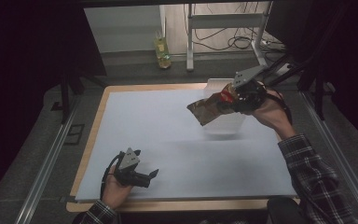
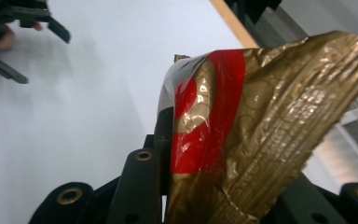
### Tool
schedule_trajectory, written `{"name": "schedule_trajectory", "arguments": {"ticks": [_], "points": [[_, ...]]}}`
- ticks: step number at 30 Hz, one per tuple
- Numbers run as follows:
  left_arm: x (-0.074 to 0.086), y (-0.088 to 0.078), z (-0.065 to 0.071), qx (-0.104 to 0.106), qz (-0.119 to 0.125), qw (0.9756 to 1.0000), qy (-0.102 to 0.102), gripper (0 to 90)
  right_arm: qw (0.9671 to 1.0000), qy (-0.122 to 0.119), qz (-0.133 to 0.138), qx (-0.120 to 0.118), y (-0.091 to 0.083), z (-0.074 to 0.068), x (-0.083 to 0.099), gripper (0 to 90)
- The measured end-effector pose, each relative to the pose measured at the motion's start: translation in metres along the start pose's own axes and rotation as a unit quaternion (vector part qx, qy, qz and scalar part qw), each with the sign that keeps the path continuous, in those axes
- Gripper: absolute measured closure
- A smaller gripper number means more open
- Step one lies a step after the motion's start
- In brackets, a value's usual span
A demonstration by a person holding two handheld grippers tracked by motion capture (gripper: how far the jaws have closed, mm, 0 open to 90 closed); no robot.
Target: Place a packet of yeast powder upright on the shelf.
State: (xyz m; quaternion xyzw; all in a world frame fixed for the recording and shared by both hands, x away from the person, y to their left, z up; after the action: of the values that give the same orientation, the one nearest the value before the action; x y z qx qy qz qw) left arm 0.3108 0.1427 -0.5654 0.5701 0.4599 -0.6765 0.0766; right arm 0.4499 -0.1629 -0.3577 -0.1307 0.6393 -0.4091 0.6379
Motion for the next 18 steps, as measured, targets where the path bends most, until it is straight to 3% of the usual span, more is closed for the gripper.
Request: {"name": "schedule_trajectory", "arguments": {"ticks": [6, 18], "points": [[0.001, 0.001, 0.0, 0.002, -0.001, 1.0, -0.001, 0.0, 0.9998, -0.012, 0.0, 0.018, -0.008, 0.021, -0.004, 71.7], [0.001, 0.002, 0.001, 0.009, -0.002, 1.0, 0.0, 0.0, 0.9955, -0.046, -0.057, 0.06, -0.007, 0.061, 0.001, 71.9]]}}
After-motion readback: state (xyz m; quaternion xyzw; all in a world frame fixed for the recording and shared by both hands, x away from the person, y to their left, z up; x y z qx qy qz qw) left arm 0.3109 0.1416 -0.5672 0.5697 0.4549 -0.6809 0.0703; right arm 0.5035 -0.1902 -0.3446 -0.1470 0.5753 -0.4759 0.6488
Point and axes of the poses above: each handheld gripper's, and its own axes: y roughly forward along the jaws, x roughly out of its underside, z roughly to its right, the point moved 6 cm from there along y, roughly forward along the jaws, and after that the axes turned 4 degrees about y, right-handed, at the moved point
